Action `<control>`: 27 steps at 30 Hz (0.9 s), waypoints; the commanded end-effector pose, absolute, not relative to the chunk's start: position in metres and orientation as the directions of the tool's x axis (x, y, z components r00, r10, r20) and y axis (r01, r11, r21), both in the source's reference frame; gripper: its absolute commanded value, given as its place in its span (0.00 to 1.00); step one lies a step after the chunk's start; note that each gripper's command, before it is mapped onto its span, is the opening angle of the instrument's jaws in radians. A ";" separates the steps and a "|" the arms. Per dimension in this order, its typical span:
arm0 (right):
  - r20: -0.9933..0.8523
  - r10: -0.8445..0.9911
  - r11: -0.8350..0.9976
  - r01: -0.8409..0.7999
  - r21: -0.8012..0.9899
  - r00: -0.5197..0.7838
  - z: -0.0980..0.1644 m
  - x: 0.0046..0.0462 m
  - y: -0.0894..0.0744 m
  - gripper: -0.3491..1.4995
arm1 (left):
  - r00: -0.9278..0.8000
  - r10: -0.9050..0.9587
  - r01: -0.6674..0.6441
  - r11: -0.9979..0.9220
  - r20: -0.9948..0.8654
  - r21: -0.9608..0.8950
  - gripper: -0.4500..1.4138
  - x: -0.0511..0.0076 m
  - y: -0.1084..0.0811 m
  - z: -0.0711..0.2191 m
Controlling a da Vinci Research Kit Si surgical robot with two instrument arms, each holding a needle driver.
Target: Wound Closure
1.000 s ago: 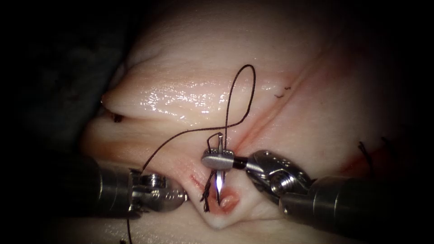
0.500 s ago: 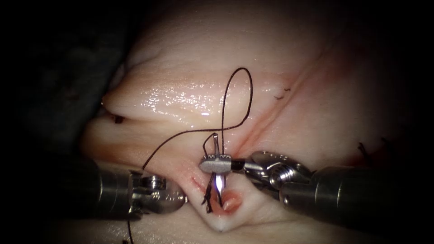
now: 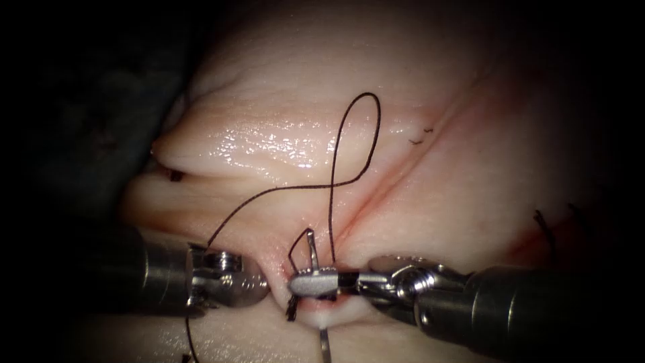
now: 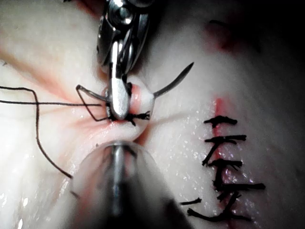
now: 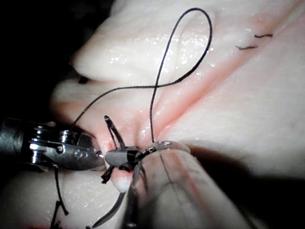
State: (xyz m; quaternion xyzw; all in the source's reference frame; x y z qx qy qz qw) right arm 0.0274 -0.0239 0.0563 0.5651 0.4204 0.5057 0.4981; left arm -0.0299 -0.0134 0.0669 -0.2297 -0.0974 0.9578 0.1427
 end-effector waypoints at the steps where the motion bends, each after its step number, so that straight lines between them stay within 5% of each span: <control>1: 0.155 0.979 -0.152 -0.027 0.988 0.136 0.056 0.0281 -0.024 0.00 | -0.854 0.318 -0.228 -0.940 -0.413 -0.253 0.07 -0.0304 -0.014 0.067; 6: 0.049 0.999 -0.049 -0.049 0.998 0.007 0.056 0.0278 -0.022 0.00 | -0.854 0.319 -0.229 -0.940 -0.412 -0.253 0.07 -0.0305 -0.014 0.067; 7: 0.008 1.000 -0.008 -0.032 0.999 -0.024 0.057 0.0276 -0.021 0.09 | -0.854 0.319 -0.229 -0.940 -0.412 -0.253 0.07 -0.0305 -0.014 0.067; 9: -0.012 0.997 0.012 -0.005 1.000 -0.079 0.057 0.0271 -0.020 0.61 | -0.853 0.321 -0.231 -0.939 -0.411 -0.253 0.07 -0.0307 -0.014 0.067; 10: -0.025 0.994 0.025 0.001 1.000 -0.105 0.057 0.0269 -0.020 0.79 | -0.853 0.322 -0.234 -0.939 -0.411 -0.250 0.07 -0.0307 -0.014 0.067; 13: -0.088 0.979 0.085 -0.020 0.996 -0.186 0.057 0.0261 -0.018 0.94 | -0.844 0.331 -0.237 -0.936 -0.423 -0.261 0.08 -0.0311 -0.014 0.067; 22: -0.265 0.937 0.239 -0.134 0.962 -0.228 0.059 0.0219 -0.015 0.99 | -0.796 0.288 -0.187 -0.954 -0.532 -0.236 0.15 -0.0325 -0.014 0.063; 27: -0.346 0.911 0.311 -0.174 0.934 -0.226 0.059 0.0197 -0.014 0.99 | -0.778 0.190 -0.102 -0.979 -0.599 -0.178 0.32 -0.0332 -0.015 0.062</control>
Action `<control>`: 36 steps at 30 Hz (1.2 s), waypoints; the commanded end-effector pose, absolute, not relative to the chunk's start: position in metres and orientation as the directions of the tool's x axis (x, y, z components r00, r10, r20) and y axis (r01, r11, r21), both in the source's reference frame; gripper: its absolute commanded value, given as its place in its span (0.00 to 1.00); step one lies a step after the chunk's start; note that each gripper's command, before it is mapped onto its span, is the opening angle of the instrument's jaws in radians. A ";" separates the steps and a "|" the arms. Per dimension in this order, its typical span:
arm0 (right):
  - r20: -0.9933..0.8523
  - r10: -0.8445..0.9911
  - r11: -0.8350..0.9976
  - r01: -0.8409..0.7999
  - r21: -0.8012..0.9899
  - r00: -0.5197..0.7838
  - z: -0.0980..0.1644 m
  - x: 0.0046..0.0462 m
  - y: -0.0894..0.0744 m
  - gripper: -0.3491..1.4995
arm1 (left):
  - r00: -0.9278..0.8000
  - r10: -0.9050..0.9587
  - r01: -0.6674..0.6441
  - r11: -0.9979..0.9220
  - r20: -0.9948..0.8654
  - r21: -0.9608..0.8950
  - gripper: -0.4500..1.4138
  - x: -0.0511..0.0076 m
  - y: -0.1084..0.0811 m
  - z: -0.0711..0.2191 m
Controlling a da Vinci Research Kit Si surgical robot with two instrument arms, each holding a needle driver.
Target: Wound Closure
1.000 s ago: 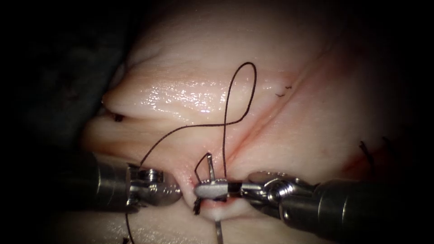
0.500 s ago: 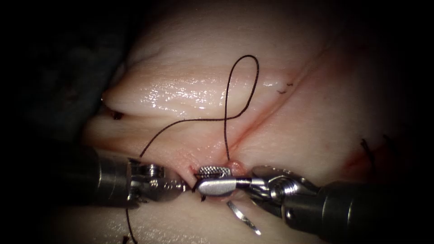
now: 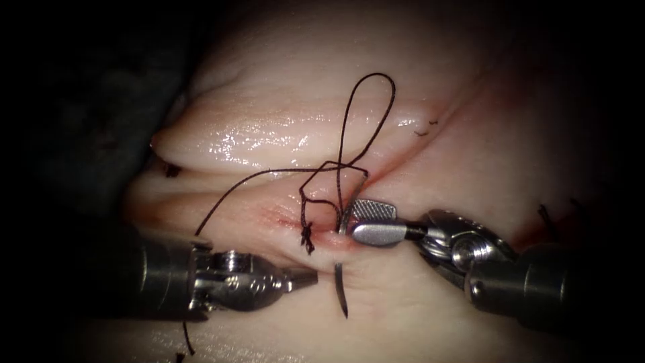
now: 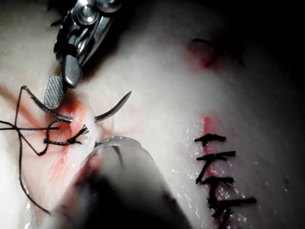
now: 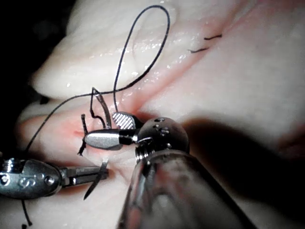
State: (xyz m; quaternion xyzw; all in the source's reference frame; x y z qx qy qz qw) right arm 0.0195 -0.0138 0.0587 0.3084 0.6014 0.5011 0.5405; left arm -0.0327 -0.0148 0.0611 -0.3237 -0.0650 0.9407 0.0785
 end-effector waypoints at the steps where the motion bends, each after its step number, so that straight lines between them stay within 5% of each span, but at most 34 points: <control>1: -0.349 0.907 0.314 -0.176 0.933 -0.233 0.059 0.0193 -0.014 0.99 | -0.777 0.174 -0.091 -0.982 -0.605 -0.165 0.34 -0.0333 -0.015 0.061; 5: -0.368 0.901 0.334 -0.174 0.927 -0.231 0.059 0.0182 -0.013 0.99 | -0.766 0.115 -0.056 -0.992 -0.632 -0.113 0.49 -0.0334 -0.016 0.061; 31: -0.386 0.893 0.355 -0.164 0.920 -0.233 0.059 0.0174 -0.013 0.94 | -0.734 -0.066 0.101 -0.995 -0.676 -0.013 0.54 -0.0356 -0.014 0.061; 34: -0.386 0.893 0.356 -0.161 0.921 -0.232 0.059 0.0174 -0.013 0.93 | -0.734 -0.071 0.113 -0.993 -0.676 -0.017 0.42 -0.0356 -0.014 0.062; 36: -0.387 0.893 0.359 -0.155 0.920 -0.229 0.059 0.0174 -0.013 0.91 | -0.725 -0.075 0.122 -0.992 -0.685 -0.020 0.23 -0.0356 -0.014 0.062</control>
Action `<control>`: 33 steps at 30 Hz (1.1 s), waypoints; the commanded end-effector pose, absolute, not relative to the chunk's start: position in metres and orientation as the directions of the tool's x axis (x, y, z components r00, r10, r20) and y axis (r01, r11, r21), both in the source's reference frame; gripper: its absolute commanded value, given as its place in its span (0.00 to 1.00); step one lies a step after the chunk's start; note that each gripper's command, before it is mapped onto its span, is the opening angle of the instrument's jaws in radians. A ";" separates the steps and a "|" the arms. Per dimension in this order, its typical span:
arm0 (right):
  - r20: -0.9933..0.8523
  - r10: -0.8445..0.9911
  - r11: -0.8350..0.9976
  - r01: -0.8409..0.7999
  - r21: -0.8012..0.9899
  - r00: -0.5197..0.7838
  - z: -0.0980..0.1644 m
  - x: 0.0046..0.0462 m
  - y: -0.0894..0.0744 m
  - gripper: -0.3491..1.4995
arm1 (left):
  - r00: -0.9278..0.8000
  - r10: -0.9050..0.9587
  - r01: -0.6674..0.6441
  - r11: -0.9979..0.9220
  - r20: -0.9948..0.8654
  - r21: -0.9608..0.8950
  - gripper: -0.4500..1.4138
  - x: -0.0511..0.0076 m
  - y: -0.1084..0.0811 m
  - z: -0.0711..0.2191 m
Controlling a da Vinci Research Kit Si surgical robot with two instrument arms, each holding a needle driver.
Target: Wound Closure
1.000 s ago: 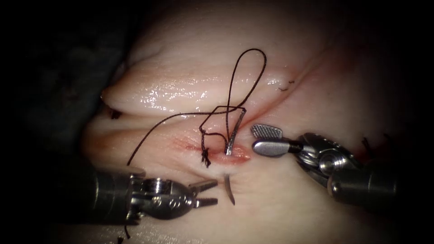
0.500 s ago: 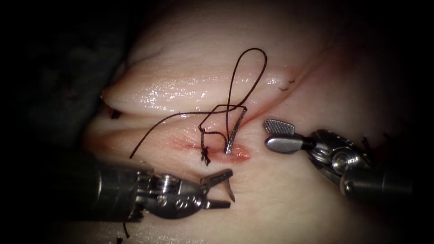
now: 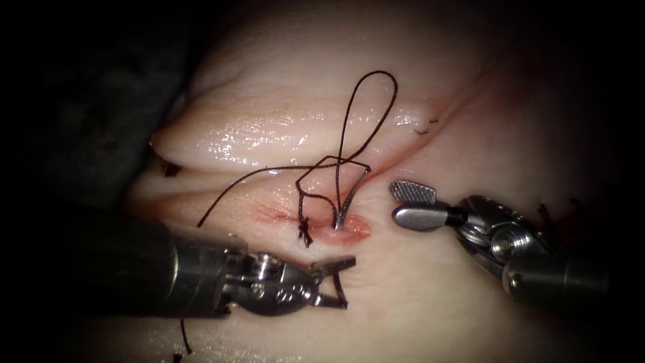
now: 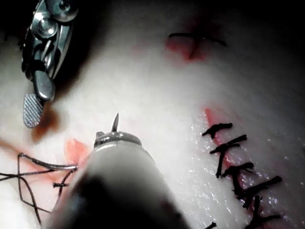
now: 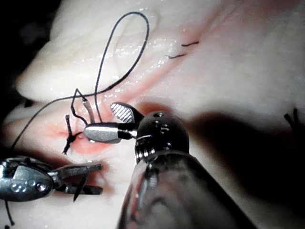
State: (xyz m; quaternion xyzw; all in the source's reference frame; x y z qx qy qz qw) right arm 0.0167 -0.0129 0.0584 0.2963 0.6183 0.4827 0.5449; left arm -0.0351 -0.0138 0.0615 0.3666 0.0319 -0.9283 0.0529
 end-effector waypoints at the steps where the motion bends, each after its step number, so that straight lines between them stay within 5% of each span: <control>1: -0.387 0.893 0.359 -0.155 0.920 -0.229 0.059 0.0174 -0.013 0.90 | -0.721 -0.076 0.126 -0.992 -0.689 -0.022 0.10 -0.0356 -0.014 0.062; 2: -0.388 0.893 0.360 -0.155 0.920 -0.229 0.059 0.0174 -0.013 0.89 | -0.718 -0.078 0.130 -0.991 -0.692 -0.022 0.00 -0.0356 -0.014 0.062; 6: -0.407 0.889 0.379 -0.164 0.911 -0.210 0.059 0.0173 -0.014 0.75 | -0.677 -0.040 0.125 -0.990 -0.735 -0.060 0.00 -0.0357 -0.014 0.061; 8: -0.409 0.892 0.381 -0.168 0.909 -0.191 0.059 0.0171 -0.014 0.47 | -0.643 0.004 0.103 -0.990 -0.766 -0.092 0.00 -0.0357 -0.015 0.061; 10: -0.433 0.889 0.405 -0.183 0.896 -0.151 0.059 0.0169 -0.014 0.09 | -0.607 0.062 0.078 -0.987 -0.792 -0.138 0.00 -0.0358 -0.015 0.061; 11: -0.497 0.860 0.469 -0.200 0.860 -0.117 0.059 0.0168 -0.014 0.00 | -0.567 0.129 0.051 -0.980 -0.814 -0.190 0.00 -0.0358 -0.015 0.060; 21: -0.792 0.592 0.804 -0.164 0.571 0.149 0.059 0.0167 -0.015 0.00 | -0.287 0.476 -0.059 -0.875 -0.831 -0.480 0.00 -0.0357 -0.014 0.058; 26: -0.834 0.529 0.848 -0.114 0.517 0.155 0.059 0.0170 -0.016 0.01 | -0.223 0.583 -0.055 -0.808 -0.782 -0.587 0.00 -0.0356 -0.015 0.056; 30: -0.855 0.494 0.870 -0.089 0.486 0.156 0.059 0.0173 -0.017 0.47 | -0.162 0.662 -0.025 -0.744 -0.732 -0.667 0.00 -0.0355 -0.015 0.055; 32: -0.871 0.466 0.885 -0.068 0.461 0.152 0.059 0.0179 -0.017 0.64 | -0.123 0.708 0.000 -0.700 -0.695 -0.714 0.00 -0.0352 -0.016 0.054; 33: -0.871 0.466 0.885 -0.068 0.461 0.152 0.059 0.0179 -0.017 0.64 | -0.123 0.708 0.000 -0.700 -0.695 -0.714 0.00 -0.0352 -0.016 0.054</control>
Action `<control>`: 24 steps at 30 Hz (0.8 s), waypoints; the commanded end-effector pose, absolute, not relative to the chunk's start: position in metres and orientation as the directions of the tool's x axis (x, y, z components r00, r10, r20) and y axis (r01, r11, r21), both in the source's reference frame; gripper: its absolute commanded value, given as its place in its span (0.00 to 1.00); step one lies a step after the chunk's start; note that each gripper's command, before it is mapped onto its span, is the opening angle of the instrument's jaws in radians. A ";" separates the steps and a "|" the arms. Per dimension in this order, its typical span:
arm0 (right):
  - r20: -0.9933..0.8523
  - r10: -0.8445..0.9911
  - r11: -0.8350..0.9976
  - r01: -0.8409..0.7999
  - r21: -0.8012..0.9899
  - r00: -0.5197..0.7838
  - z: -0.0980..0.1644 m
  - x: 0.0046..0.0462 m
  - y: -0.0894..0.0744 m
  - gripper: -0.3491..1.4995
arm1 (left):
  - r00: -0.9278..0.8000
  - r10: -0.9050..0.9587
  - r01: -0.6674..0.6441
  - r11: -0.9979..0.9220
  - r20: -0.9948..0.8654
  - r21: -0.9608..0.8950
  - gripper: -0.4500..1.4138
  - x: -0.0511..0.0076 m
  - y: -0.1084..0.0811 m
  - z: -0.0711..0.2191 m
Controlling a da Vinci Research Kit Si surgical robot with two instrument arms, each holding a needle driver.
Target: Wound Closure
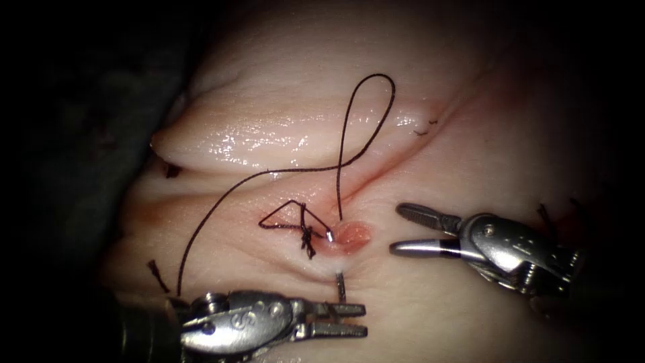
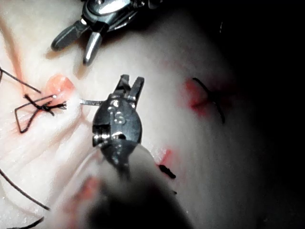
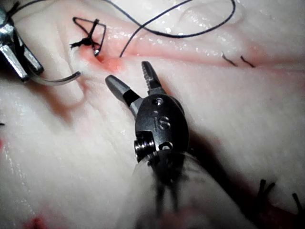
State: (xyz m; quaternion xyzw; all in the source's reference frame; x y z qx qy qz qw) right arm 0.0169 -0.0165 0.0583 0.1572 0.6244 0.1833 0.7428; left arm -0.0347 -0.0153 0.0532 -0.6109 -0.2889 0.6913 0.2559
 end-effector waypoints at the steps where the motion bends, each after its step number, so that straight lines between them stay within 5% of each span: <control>1: -0.880 0.450 0.893 -0.061 0.446 0.150 0.059 0.0181 -0.017 0.66 | -0.112 0.717 0.008 -0.692 -0.688 -0.722 0.00 -0.0350 -0.016 0.053; 7: -0.935 0.320 0.946 -0.002 0.324 0.154 0.057 0.0202 -0.019 0.75 | 0.008 0.785 0.062 -0.619 -0.619 -0.783 0.00 -0.0335 -0.016 0.050; 24: -0.975 0.168 0.985 0.015 0.172 0.145 0.056 0.0231 -0.020 0.72 | 0.111 0.821 0.188 -0.571 -0.561 -0.799 0.00 -0.0320 -0.016 0.043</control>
